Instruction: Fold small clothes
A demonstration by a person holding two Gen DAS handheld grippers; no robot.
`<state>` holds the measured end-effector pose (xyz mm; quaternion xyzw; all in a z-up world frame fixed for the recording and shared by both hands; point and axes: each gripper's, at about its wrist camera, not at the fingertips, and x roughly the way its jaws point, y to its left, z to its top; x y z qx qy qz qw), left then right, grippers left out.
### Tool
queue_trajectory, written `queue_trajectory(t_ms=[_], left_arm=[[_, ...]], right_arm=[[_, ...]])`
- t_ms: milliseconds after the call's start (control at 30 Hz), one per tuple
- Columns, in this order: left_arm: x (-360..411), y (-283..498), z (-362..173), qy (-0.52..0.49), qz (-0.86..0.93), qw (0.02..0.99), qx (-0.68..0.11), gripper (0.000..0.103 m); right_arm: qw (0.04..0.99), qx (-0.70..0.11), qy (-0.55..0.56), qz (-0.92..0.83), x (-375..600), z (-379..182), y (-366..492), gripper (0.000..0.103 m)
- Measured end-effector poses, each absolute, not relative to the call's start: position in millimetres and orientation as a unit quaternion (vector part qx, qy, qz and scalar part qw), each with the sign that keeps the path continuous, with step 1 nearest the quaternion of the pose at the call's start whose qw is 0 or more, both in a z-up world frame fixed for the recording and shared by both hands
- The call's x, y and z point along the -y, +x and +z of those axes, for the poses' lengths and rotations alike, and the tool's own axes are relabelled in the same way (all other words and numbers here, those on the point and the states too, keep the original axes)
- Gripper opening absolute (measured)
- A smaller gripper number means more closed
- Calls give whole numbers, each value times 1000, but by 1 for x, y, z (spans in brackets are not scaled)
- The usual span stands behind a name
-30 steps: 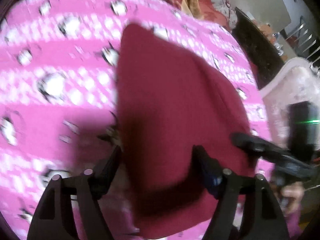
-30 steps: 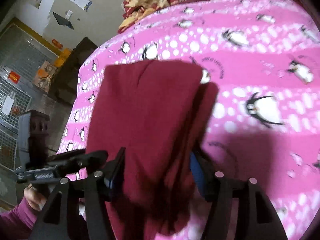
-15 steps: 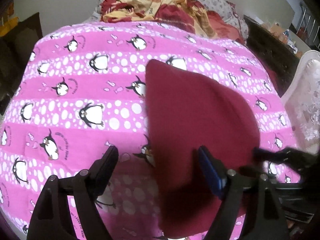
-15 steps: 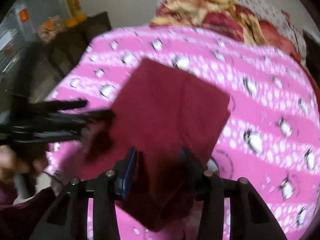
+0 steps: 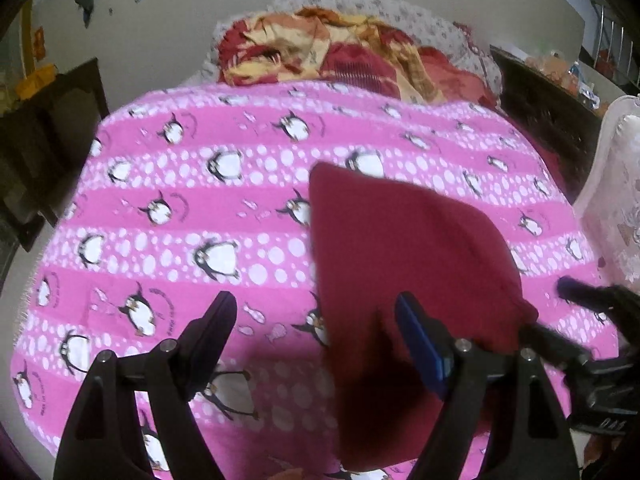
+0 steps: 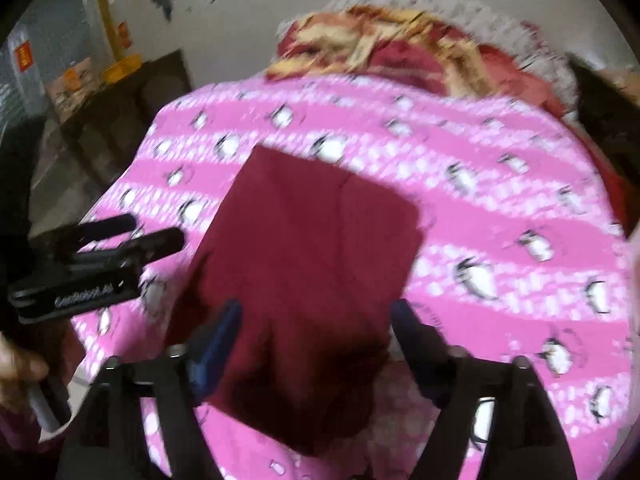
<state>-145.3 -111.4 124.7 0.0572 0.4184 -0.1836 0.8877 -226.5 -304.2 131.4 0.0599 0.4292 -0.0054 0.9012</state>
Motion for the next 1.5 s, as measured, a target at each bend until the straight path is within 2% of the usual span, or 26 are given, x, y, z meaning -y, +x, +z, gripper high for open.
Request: queue_trajectory(t_ms=[100, 433, 1500], left_arm=[[108, -149, 134, 59, -175, 898, -400, 80], [107, -159, 150, 69, -169, 910, -372, 80], [115, -157, 145, 76, -171, 908, -376, 80]], right_arm=[[905, -419, 66, -33, 304, 138, -229, 88], [906, -409, 81, -68, 302, 145, -227, 89], [895, -426, 110, -71, 311, 133, -222, 91]])
